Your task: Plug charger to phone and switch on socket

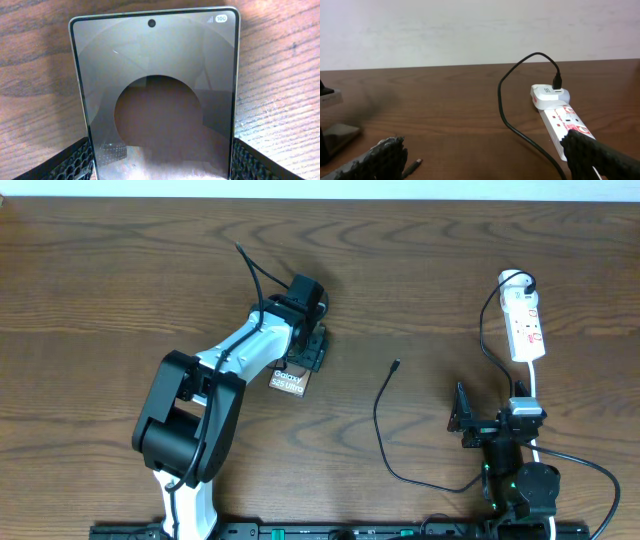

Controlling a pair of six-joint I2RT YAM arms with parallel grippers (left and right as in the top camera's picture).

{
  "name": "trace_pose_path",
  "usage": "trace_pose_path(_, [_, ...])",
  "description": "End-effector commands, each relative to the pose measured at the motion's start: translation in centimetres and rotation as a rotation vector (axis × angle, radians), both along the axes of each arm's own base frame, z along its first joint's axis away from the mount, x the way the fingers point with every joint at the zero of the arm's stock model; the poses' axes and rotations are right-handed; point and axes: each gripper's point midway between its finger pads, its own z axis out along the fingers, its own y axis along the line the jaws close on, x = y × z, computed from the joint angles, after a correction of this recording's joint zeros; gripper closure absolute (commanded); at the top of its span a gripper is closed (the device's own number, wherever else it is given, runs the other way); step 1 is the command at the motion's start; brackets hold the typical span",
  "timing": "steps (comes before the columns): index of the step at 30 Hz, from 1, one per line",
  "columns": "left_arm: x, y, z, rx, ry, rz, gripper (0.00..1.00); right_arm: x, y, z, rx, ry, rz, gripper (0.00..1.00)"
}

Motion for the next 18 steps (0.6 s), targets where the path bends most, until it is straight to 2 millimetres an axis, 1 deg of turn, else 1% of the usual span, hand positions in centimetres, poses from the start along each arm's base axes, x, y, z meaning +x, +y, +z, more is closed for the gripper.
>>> trace_pose_path(1, [-0.7, 0.0, 0.6, -0.018, 0.007, 0.016, 0.47, -0.1, 0.5, -0.1, -0.008, -0.001, 0.021, 0.01])
trace_pose_path(6, [-0.9, 0.1, 0.7, -0.019, 0.014, 0.033, 0.48, -0.1, 0.5, -0.1, -0.008, -0.001, 0.022, 0.01])
trace_pose_path(9, [-1.0, 0.2, 0.7, -0.021, 0.023, 0.057, 0.52, -0.1, 0.5, -0.1, -0.008, -0.001, 0.022, 0.01])
trace_pose_path(18, [-1.8, 0.5, 0.5, -0.018, 0.062, 0.129, 0.52, -0.1, 0.5, -0.1, -0.008, -0.001, 0.022, 0.01])
